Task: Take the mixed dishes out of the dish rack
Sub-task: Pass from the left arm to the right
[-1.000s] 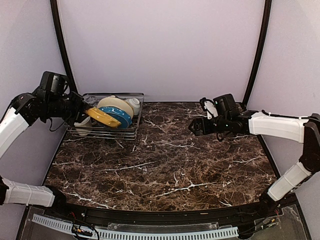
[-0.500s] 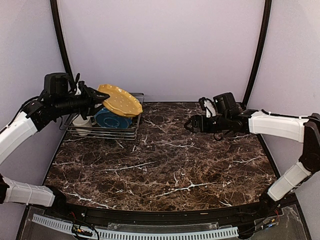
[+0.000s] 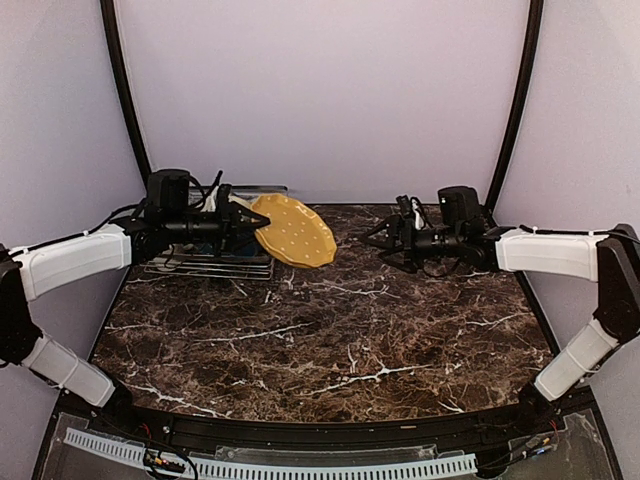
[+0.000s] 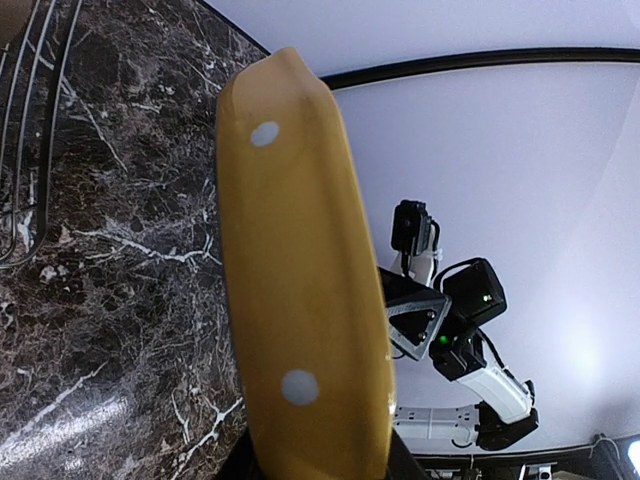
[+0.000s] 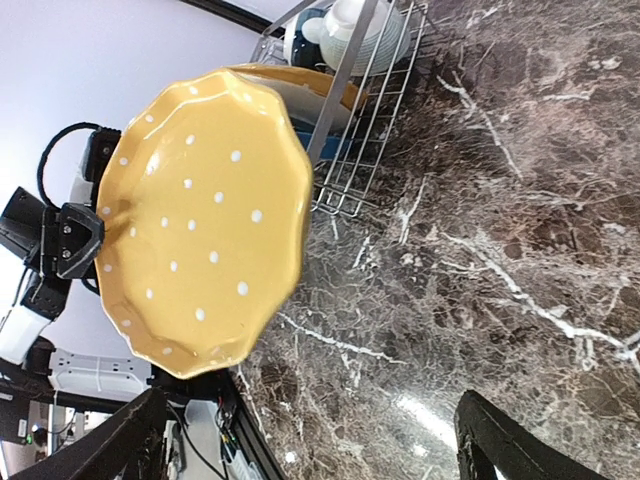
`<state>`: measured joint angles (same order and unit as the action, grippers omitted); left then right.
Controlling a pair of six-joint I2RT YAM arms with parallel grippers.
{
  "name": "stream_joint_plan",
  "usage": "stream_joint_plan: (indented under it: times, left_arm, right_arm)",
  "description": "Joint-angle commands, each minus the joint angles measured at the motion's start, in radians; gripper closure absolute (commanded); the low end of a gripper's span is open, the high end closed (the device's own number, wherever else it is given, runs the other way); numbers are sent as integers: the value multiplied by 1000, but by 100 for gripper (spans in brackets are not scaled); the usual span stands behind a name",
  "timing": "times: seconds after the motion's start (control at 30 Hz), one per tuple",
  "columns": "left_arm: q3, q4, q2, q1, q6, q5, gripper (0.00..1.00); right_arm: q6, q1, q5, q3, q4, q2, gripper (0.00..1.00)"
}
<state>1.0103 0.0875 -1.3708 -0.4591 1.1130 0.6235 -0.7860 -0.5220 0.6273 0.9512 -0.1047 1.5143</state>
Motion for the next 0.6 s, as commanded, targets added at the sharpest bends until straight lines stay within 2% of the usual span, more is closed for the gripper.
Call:
stream_joint_plan:
  times: [0.0, 0.2, 0.3, 0.4, 0.47, 0.57]
  left_arm:
    - [6, 281, 3, -35, -43, 168, 99]
    - [-36, 387, -79, -88, -30, 211, 99]
    - [-57, 495, -112, -119, 3, 208, 99]
    - [-63, 547, -152, -154, 35, 203, 99]
    - [-70, 580, -165, -164, 46, 200, 99]
    - [-78, 573, -165, -168, 33, 194, 99]
  right_arm:
    - [-114, -1, 114, -1, -160, 68, 4]
    - [-133, -3, 153, -3, -276, 167, 14]
    - [-158, -1, 188, -18, -347, 214, 28]
    - [-263, -1, 266, -81, -551, 246, 48]
    - [-307, 1, 283, -123, -636, 252, 57]
    - [-297, 5, 276, -171, -655, 233, 67]
